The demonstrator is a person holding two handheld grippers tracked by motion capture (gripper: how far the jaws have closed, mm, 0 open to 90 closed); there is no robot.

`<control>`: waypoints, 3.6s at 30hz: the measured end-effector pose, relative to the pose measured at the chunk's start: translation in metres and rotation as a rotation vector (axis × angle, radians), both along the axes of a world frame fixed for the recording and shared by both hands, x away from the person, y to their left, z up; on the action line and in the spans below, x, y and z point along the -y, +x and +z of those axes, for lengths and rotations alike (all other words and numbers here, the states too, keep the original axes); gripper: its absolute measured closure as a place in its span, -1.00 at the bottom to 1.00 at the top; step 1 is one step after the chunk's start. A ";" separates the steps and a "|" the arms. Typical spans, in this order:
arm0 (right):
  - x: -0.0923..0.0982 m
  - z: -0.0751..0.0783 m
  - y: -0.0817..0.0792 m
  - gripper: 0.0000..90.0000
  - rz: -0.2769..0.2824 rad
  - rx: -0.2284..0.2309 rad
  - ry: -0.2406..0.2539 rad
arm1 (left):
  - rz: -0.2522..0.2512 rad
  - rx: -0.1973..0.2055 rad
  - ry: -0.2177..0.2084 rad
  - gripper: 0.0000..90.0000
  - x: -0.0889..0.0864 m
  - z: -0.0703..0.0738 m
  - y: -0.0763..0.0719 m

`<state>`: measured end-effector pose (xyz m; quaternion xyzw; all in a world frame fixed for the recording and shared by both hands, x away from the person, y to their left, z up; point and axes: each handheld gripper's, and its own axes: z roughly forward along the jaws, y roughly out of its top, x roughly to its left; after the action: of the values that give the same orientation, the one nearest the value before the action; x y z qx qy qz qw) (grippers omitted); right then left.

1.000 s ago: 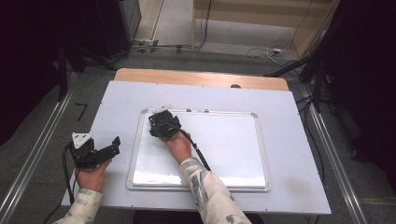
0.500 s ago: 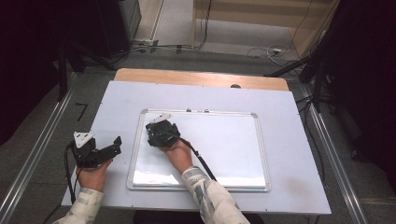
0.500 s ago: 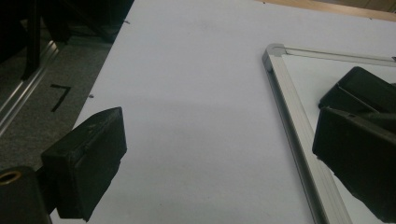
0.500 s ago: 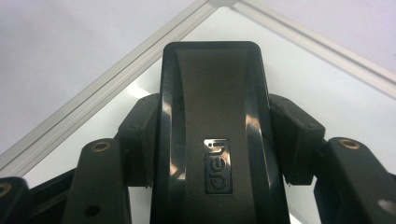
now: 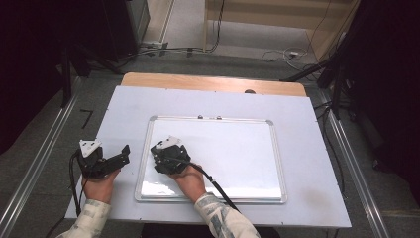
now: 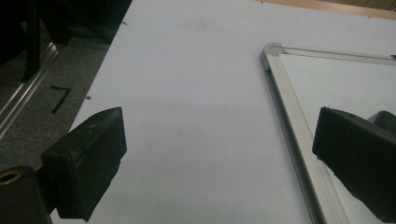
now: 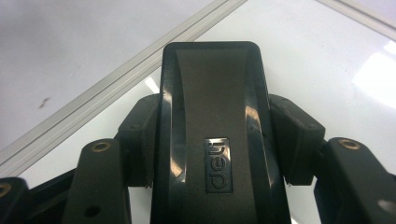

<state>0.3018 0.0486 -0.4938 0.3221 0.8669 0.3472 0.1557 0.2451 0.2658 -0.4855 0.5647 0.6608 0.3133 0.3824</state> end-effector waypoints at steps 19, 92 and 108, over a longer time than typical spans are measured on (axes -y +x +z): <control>0.006 -0.001 -0.025 -0.13 0.043 -0.007 0.017 | 0.000 -0.001 -0.001 -0.93 0.000 0.000 0.001; 0.060 0.032 -0.016 -0.14 -0.078 0.011 0.149 | 0.008 -0.002 0.002 -0.93 -0.001 -0.001 0.001; 0.107 0.034 0.004 -0.14 -0.207 0.032 0.136 | 0.005 -0.005 0.003 -0.93 0.000 -0.002 0.001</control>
<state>0.3058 -0.0580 -0.4598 0.4142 0.8008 0.3921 0.1826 0.2463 0.2661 -0.4871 0.5643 0.6628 0.3140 0.3792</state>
